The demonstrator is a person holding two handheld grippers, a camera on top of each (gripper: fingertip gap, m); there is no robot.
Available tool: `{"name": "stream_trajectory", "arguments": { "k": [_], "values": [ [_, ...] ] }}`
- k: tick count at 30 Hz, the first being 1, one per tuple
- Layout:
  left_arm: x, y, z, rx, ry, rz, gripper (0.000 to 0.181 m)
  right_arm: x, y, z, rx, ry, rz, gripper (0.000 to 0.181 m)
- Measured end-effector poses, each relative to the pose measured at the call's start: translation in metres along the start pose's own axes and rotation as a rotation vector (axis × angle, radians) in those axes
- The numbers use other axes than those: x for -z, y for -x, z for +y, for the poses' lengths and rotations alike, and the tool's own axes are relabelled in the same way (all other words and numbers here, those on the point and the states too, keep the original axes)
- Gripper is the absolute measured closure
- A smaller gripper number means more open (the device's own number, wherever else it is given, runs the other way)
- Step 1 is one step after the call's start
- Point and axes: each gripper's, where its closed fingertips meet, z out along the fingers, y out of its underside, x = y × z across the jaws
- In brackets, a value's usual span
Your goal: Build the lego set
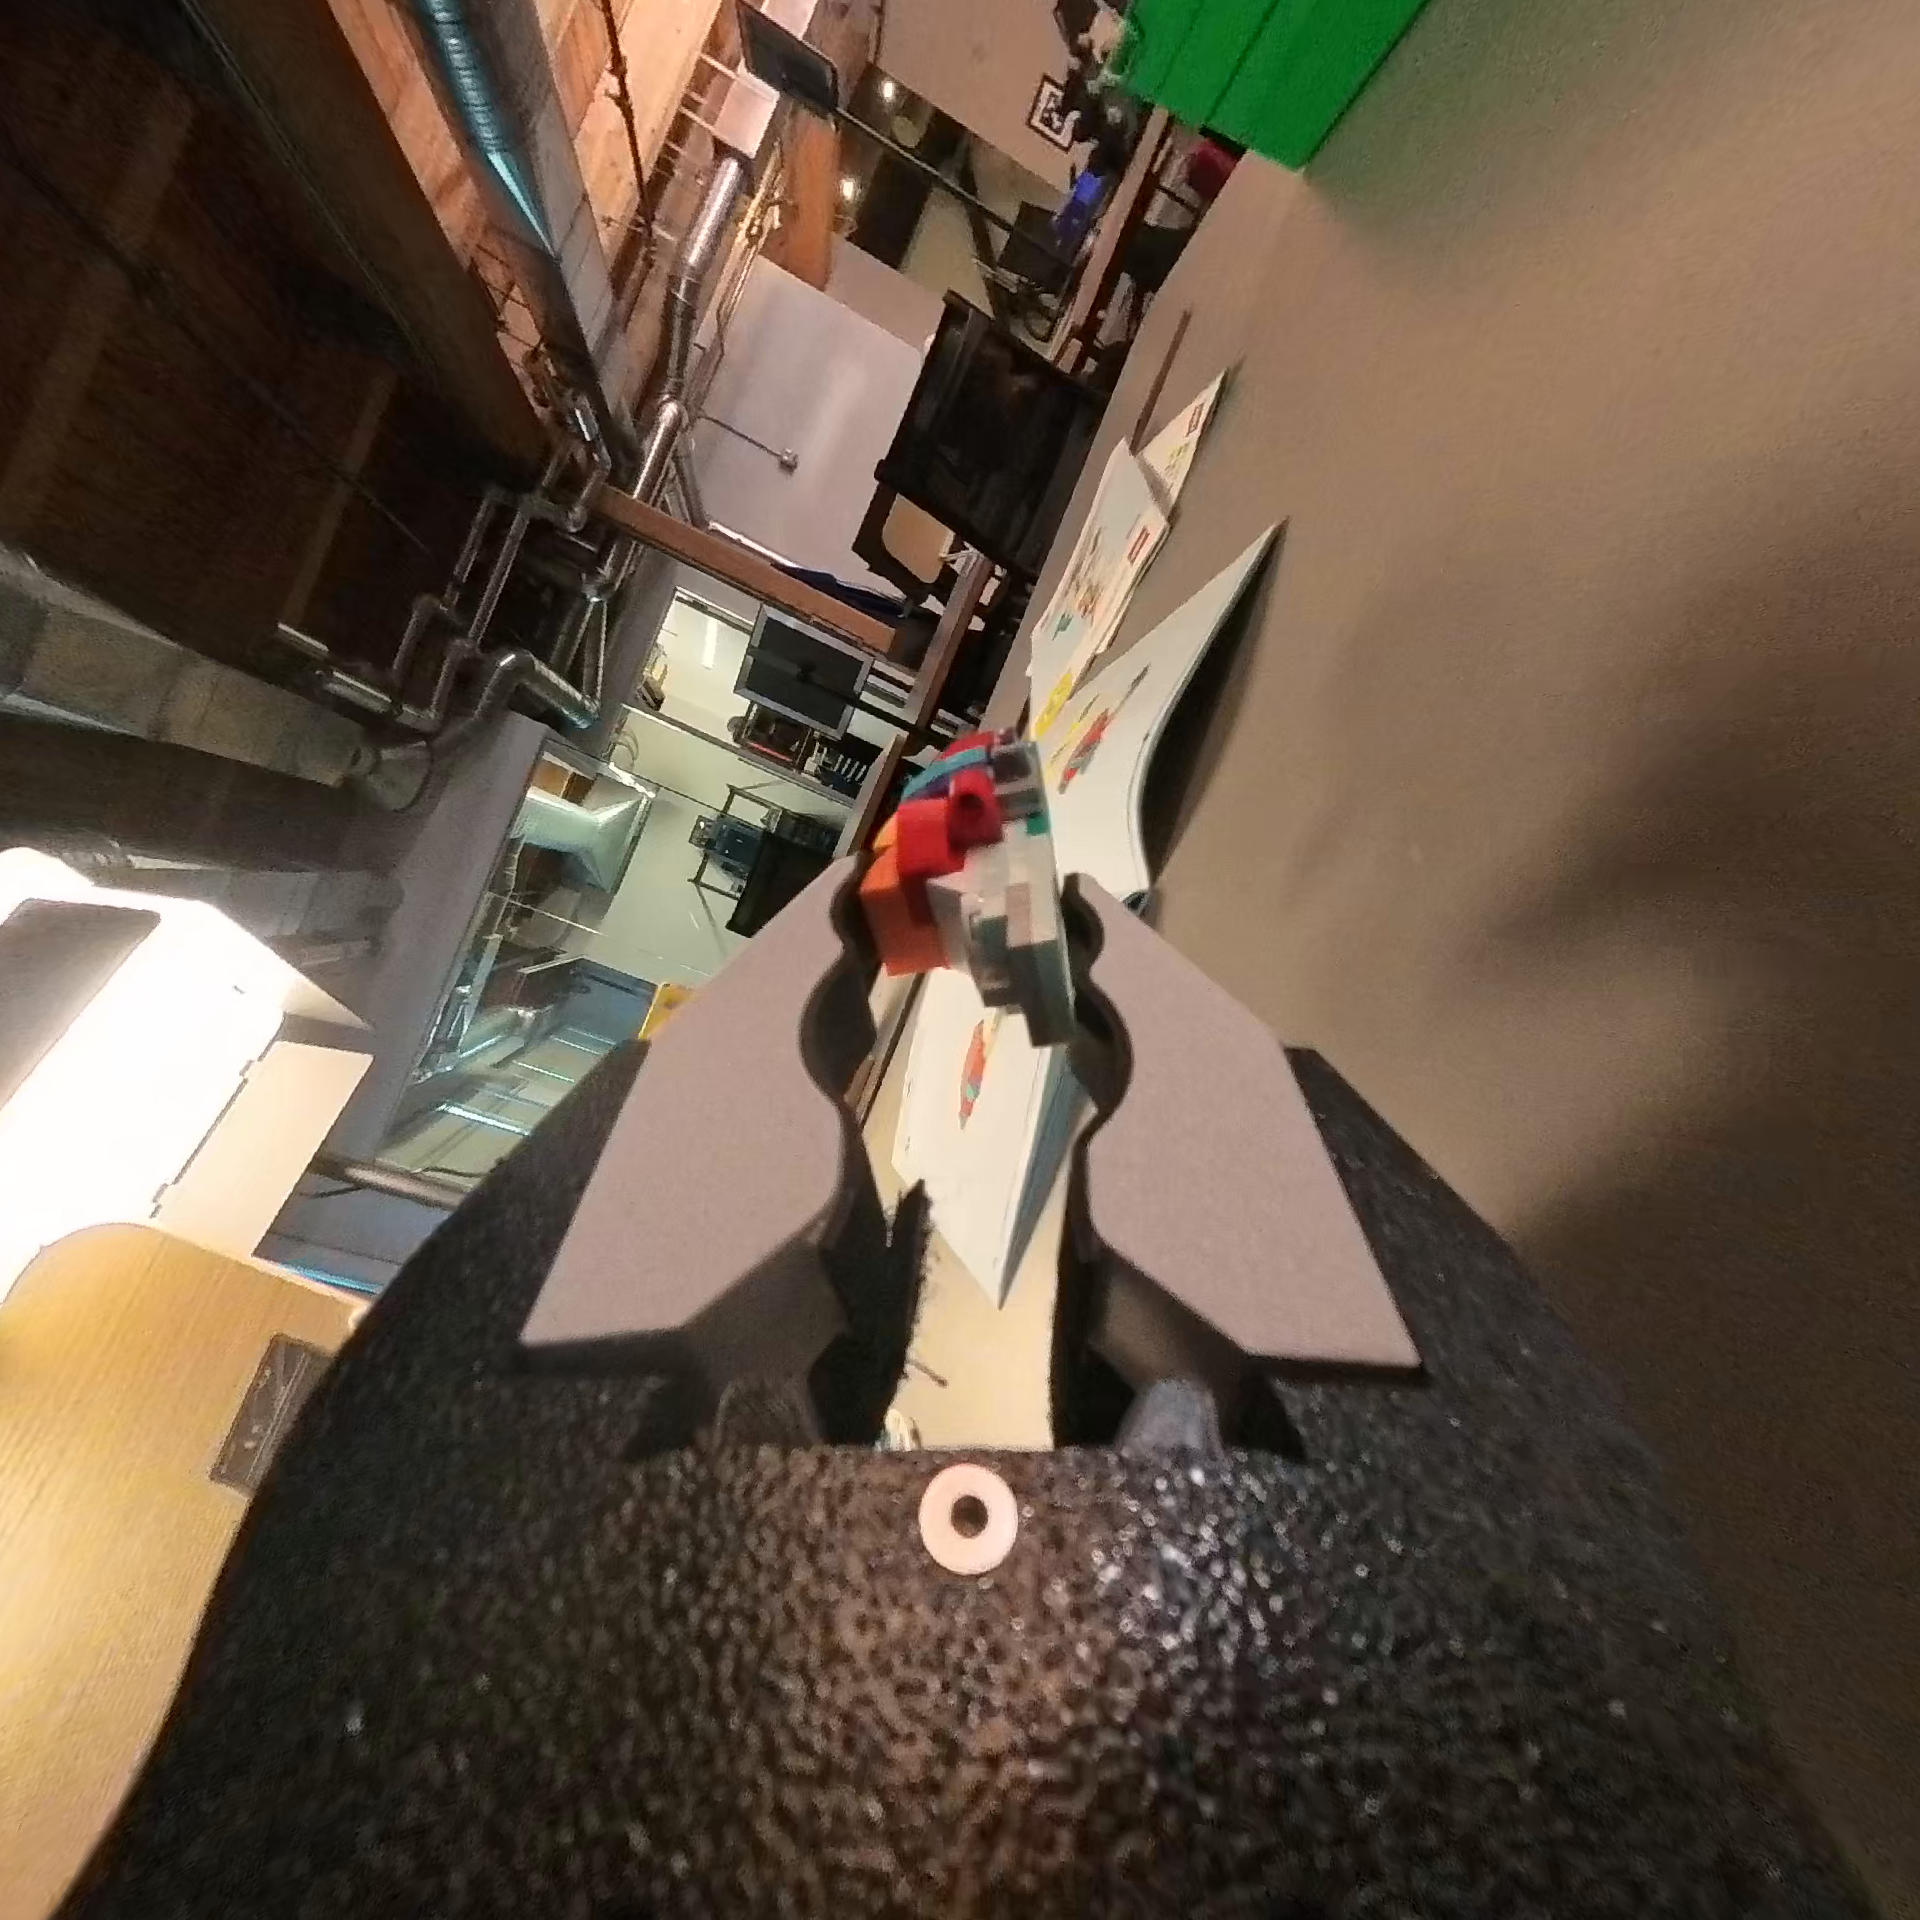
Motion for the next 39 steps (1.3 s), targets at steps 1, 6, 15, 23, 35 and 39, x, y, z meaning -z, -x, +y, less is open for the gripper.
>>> {"name": "stream_trajectory", "arguments": {
  "k": [1, 6, 15, 23, 35, 39],
  "values": [
    [-0.001, -0.001, 0.000, -0.003, 0.001, 0.006, 0.149, -0.011, -0.010, 0.016, 0.155, 0.036, 0.040, 0.158],
    [-0.016, 0.007, 0.007, 0.008, 0.026, -0.029, 0.149, -0.070, -0.018, 0.061, 1.118, 0.065, 0.062, 0.157],
    [-0.089, 0.038, 0.023, 0.156, -0.084, -0.062, 0.149, -0.159, -0.010, 0.104, 1.771, -0.185, -0.119, 0.157],
    [-0.061, 0.047, 0.023, 0.167, -0.102, -0.081, 0.149, -0.155, 0.002, 0.082, 1.763, -0.311, -0.158, 0.158],
    [-0.052, 0.063, 0.030, 0.356, -0.131, -0.108, 0.148, -0.130, -0.018, 0.113, 0.775, 0.142, -0.406, 0.114],
    [-0.051, 0.066, 0.031, 0.385, -0.143, -0.114, 0.149, -0.117, -0.013, 0.088, -0.330, 0.174, -0.456, 0.121]
  ]
}}
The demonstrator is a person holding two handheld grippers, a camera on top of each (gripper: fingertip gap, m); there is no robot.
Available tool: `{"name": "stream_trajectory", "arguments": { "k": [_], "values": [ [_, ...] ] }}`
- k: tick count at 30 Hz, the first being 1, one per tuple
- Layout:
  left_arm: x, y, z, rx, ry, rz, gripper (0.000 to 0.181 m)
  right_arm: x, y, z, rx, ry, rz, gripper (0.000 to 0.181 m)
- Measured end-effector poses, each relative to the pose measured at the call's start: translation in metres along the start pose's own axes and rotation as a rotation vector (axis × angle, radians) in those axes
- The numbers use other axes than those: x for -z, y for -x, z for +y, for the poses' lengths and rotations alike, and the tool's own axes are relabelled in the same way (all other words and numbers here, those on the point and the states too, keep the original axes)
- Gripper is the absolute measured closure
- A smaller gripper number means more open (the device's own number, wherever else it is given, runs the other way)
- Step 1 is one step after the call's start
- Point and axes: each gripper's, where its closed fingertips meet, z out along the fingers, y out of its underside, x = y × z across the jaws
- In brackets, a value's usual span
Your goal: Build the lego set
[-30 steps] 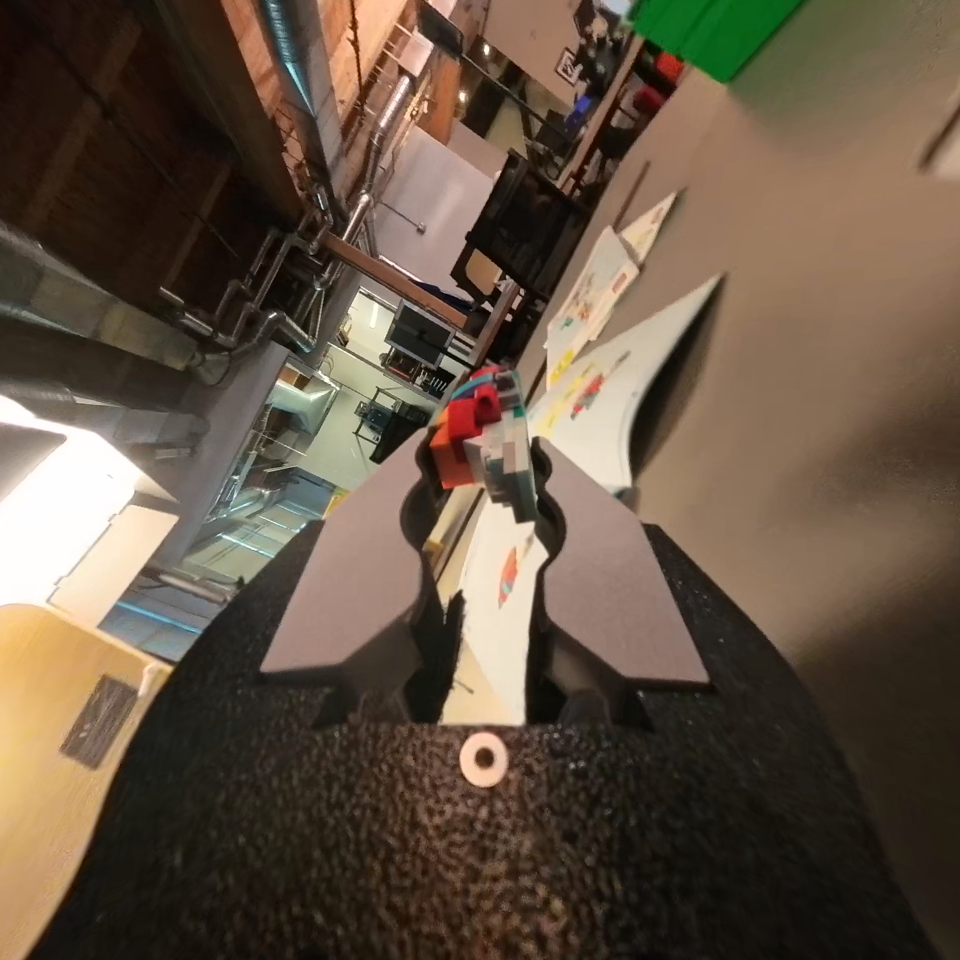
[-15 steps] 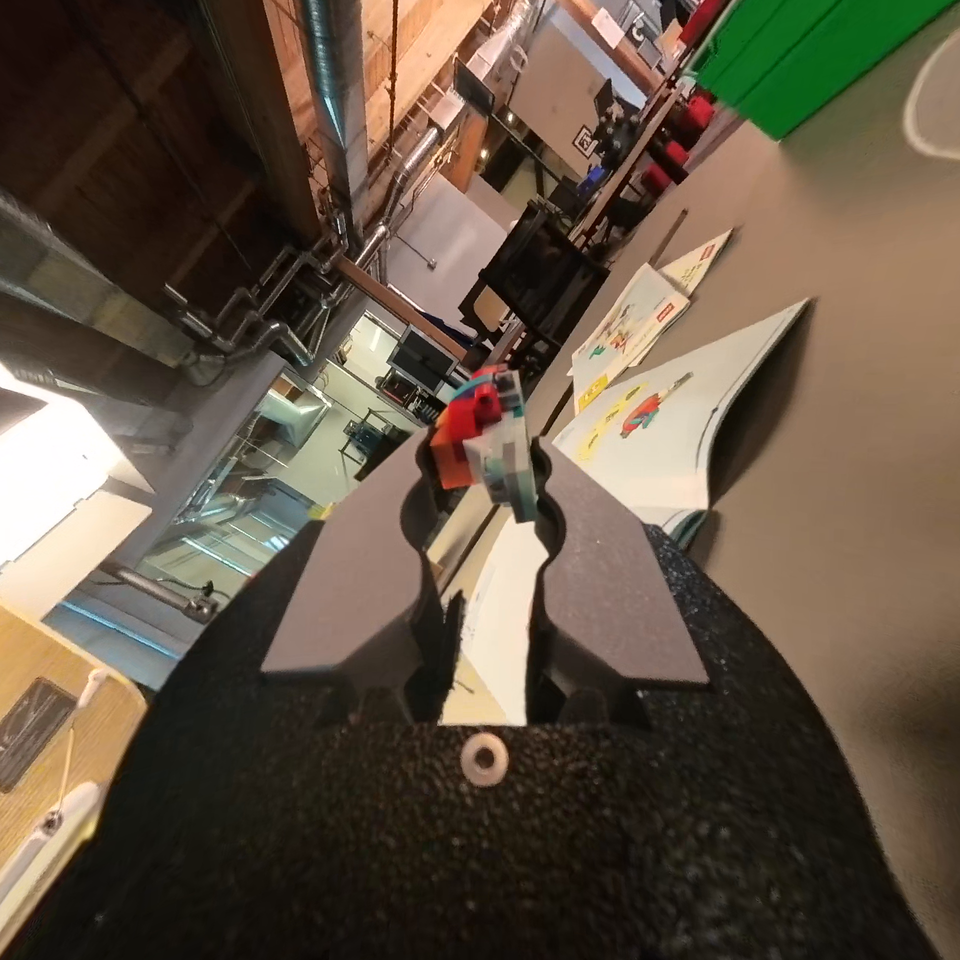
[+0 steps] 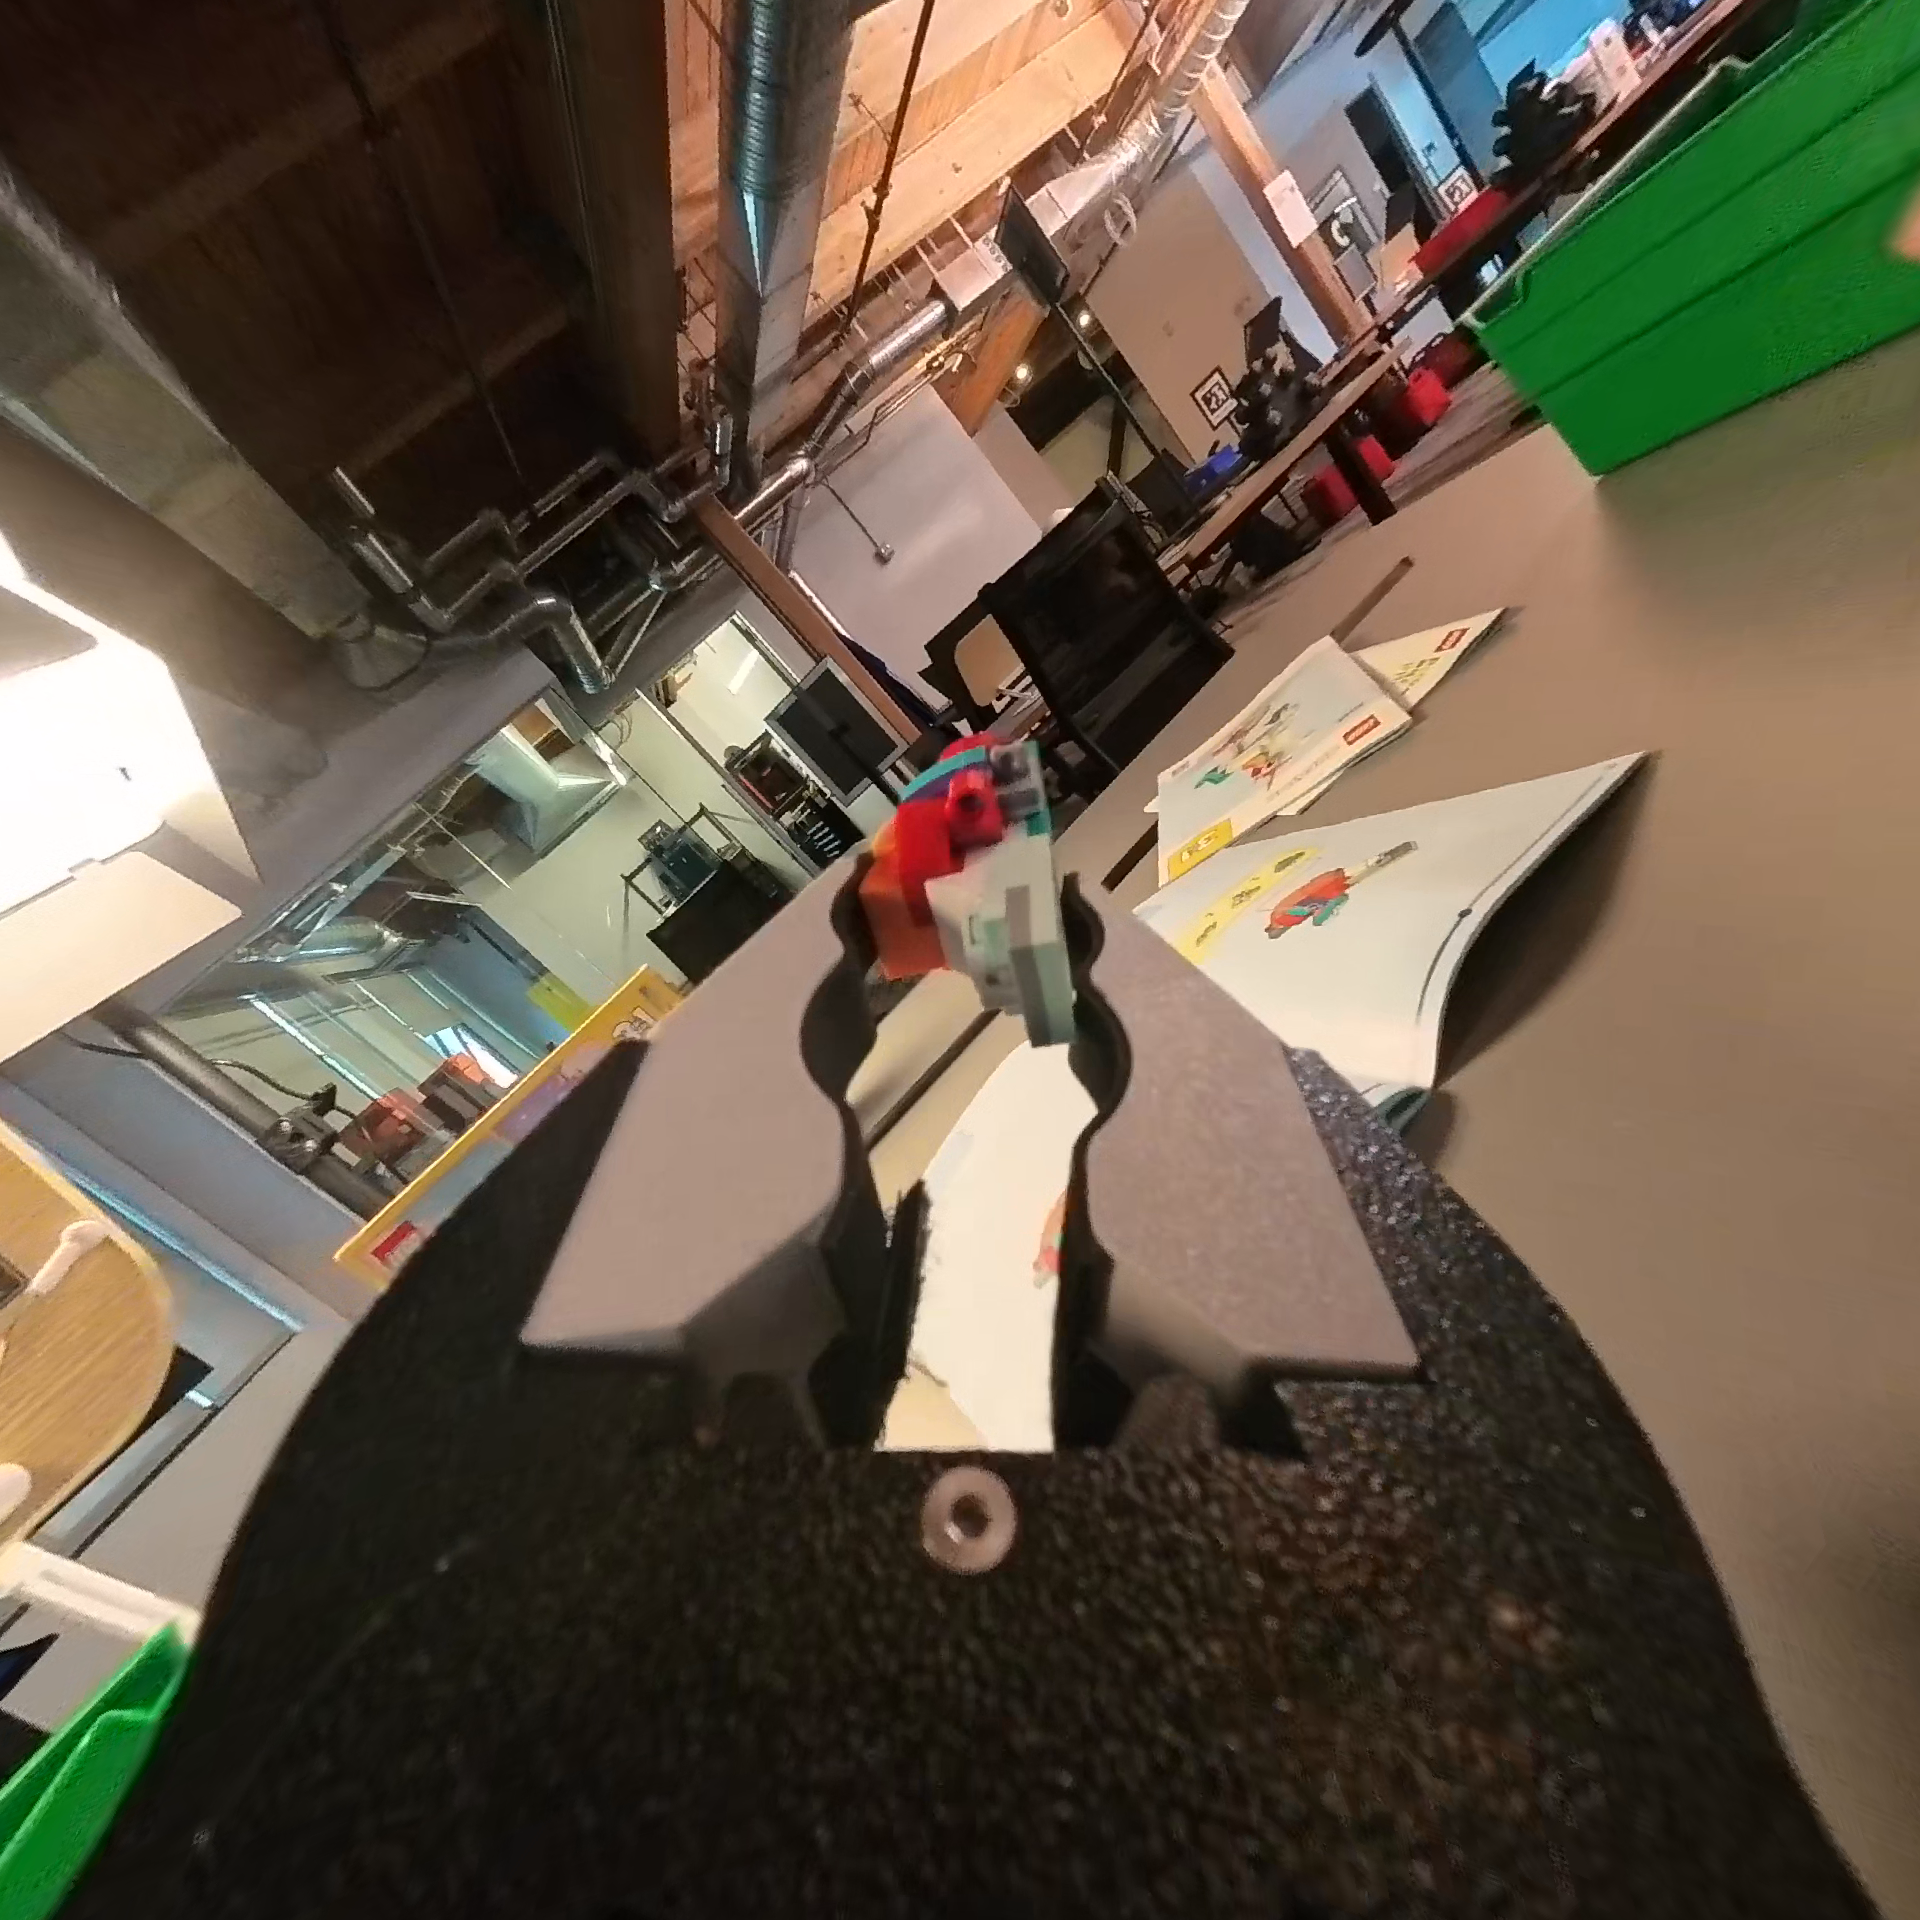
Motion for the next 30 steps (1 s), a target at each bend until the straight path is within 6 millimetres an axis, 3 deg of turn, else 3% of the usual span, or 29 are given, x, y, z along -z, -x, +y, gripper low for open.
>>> {"name": "stream_trajectory", "arguments": {
  "k": [2, 3, 7, 9, 14, 17, 20, 25, 30],
  "values": [
    [0.000, -0.003, -0.002, 0.012, -0.009, 0.014, 0.148, 0.008, 0.021, -0.021, -0.327, -0.209, -0.144, 0.128],
    [0.000, -0.004, -0.003, 0.011, -0.015, 0.021, 0.148, 0.010, 0.030, -0.025, -0.384, -0.283, -0.198, 0.127],
    [0.001, -0.012, -0.010, -0.005, -0.046, 0.058, 0.149, 0.006, 0.047, -0.024, -0.339, -0.440, -0.307, 0.127],
    [0.002, -0.015, -0.014, 0.003, -0.064, 0.075, 0.149, 0.003, 0.029, -0.032, -0.351, -0.530, -0.300, 0.127],
    [0.002, -0.017, -0.013, 0.069, -0.059, 0.106, 0.148, -0.002, -0.053, -0.045, -0.356, -0.728, -0.033, 0.128],
    [0.002, -0.016, -0.013, 0.110, -0.060, 0.109, 0.148, -0.005, -0.069, -0.048, -0.483, -0.789, -0.053, 0.127],
    [0.001, -0.016, -0.010, 0.129, -0.050, 0.117, 0.148, -0.005, -0.047, -0.050, -0.461, -0.726, -0.191, 0.128],
    [-0.004, -0.020, -0.005, 0.113, -0.035, 0.131, 0.148, -0.011, 0.014, -0.025, -0.355, -0.517, -0.383, 0.140],
    [-0.009, -0.022, -0.001, 0.101, -0.023, 0.137, 0.148, -0.015, 0.034, -0.021, -0.284, -0.446, -0.436, 0.148]
  ]
}}
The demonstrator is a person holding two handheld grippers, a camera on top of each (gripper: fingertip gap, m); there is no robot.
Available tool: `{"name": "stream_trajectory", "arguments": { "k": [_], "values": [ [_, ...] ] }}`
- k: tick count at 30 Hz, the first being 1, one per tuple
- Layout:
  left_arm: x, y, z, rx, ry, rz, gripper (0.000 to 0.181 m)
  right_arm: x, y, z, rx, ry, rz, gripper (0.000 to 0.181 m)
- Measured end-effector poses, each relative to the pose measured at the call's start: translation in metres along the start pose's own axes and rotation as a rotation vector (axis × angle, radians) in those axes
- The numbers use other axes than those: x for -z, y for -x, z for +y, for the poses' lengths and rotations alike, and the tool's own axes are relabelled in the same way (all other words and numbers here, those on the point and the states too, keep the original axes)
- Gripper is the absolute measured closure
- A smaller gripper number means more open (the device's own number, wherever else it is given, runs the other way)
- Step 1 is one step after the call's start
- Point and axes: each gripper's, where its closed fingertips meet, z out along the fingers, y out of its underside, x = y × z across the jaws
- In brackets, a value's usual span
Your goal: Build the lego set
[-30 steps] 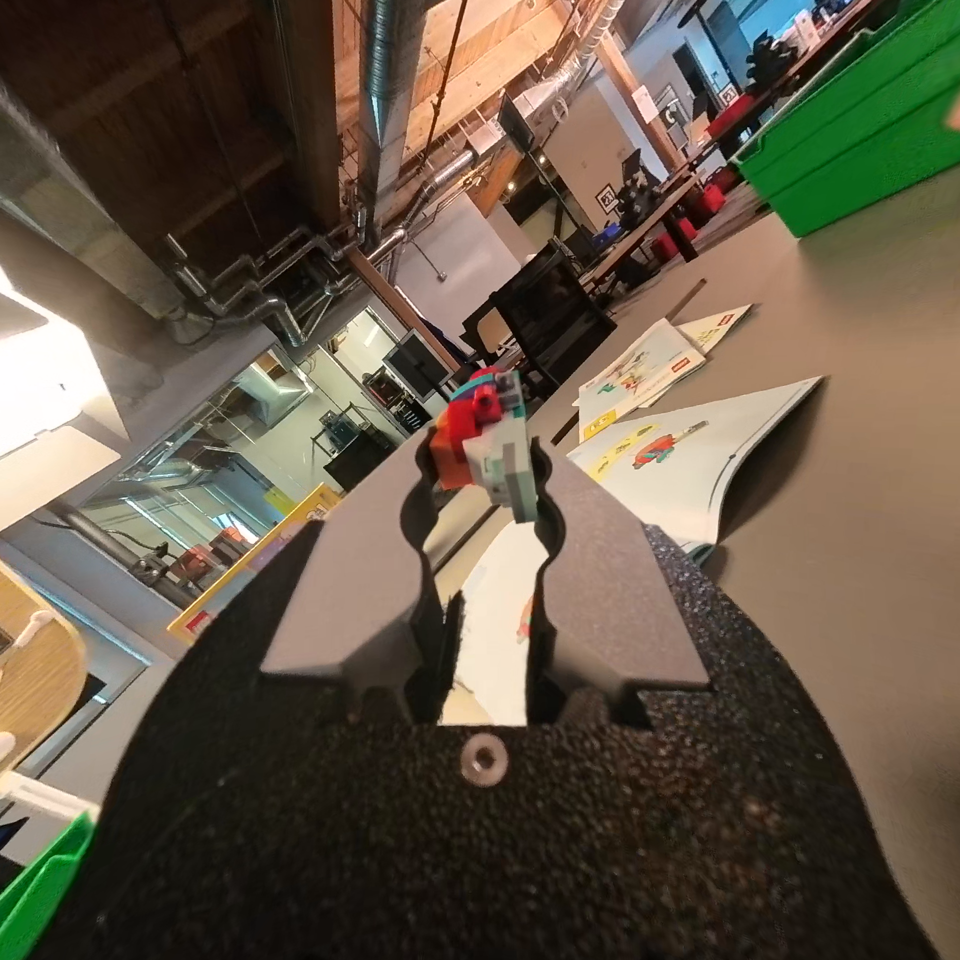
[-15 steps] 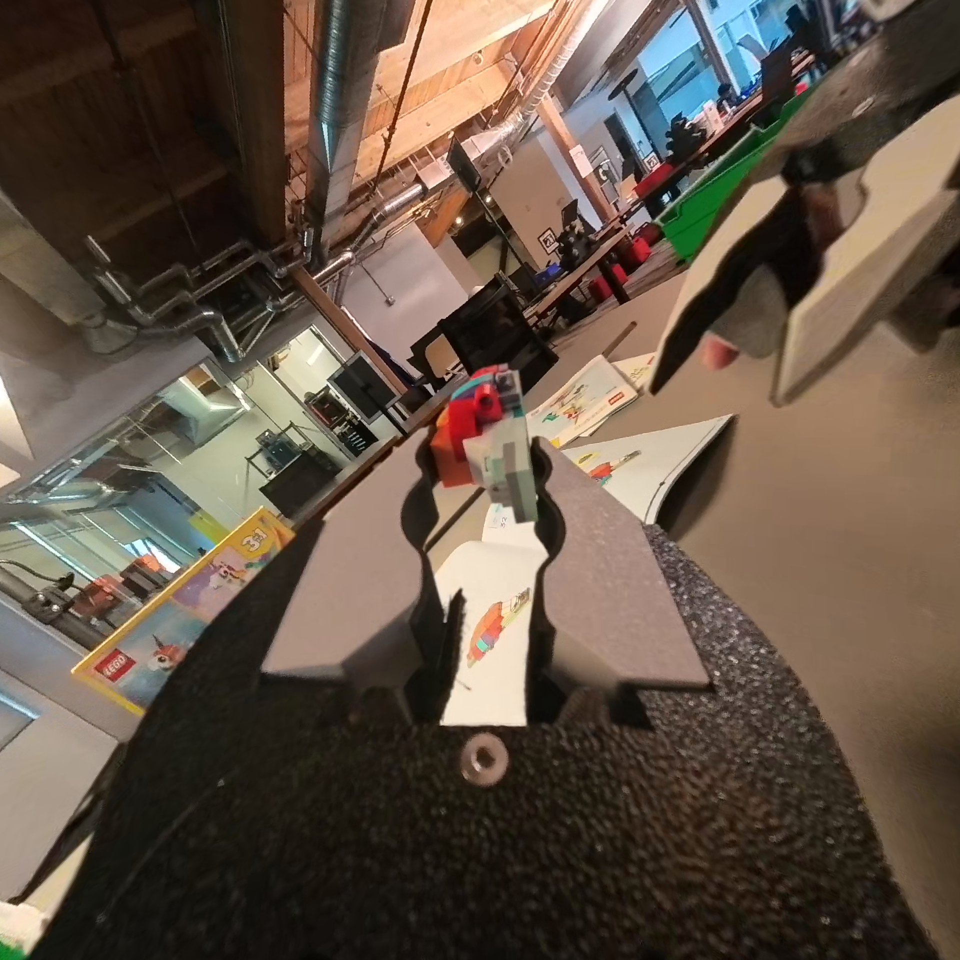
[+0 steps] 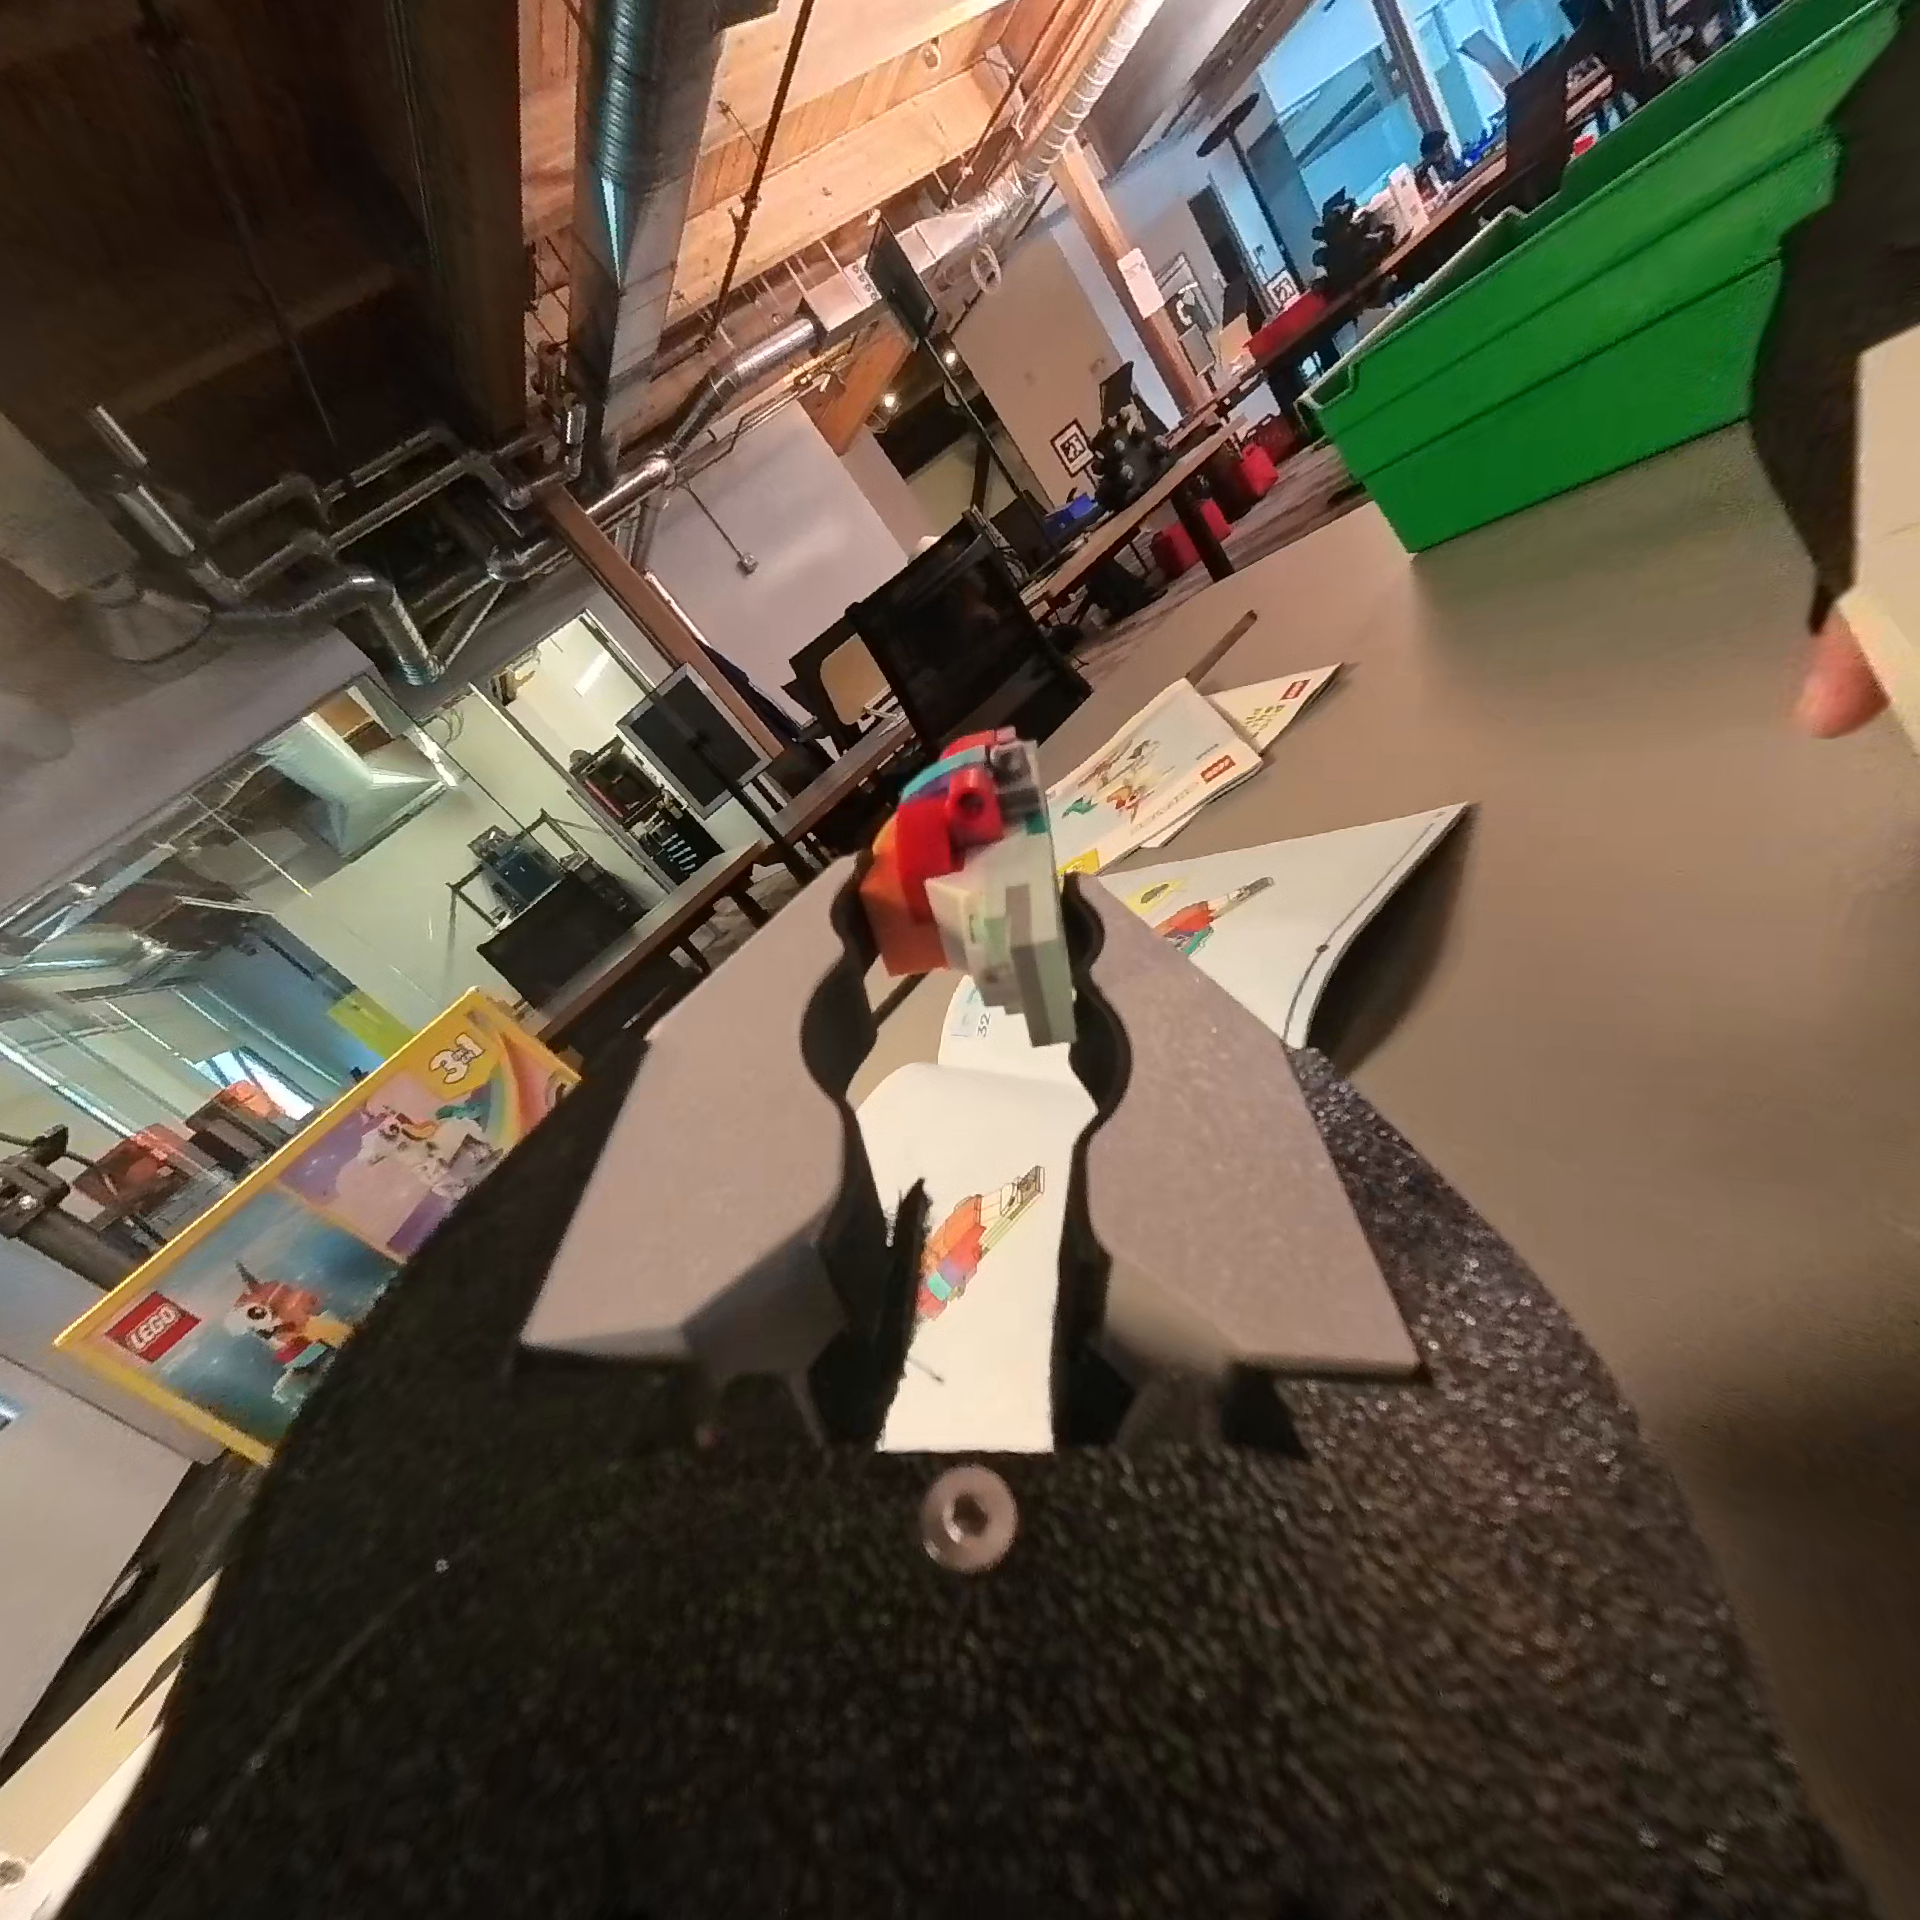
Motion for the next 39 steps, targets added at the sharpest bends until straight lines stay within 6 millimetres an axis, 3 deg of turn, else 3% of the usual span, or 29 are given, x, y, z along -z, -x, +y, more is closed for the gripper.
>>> {"name": "stream_trajectory", "arguments": {
  "k": [9, 14, 20, 35, 39],
  "values": [
    [0.001, -0.012, 0.000, -0.049, 0.014, 0.049, 0.148, 0.005, 0.009, 0.014, -0.013, 0.054, 0.000, 0.155],
    [-0.004, -0.019, 0.002, -0.045, 0.032, 0.078, 0.148, 0.009, -0.006, 0.012, 0.017, 0.037, 0.206, 0.152],
    [-0.003, -0.035, -0.004, -0.095, 0.020, 0.131, 0.148, 0.003, 0.002, 0.006, 0.058, 0.033, 0.318, 0.153],
    [-0.002, -0.049, -0.003, -0.145, 0.039, 0.180, 0.148, -0.007, 0.003, 0.006, 0.035, 0.069, 0.251, 0.166],
    [-0.001, -0.057, -0.005, -0.177, 0.037, 0.206, 0.148, 0.000, -0.016, 0.002, -0.027, 0.041, 0.383, 0.167]
  ]
}}
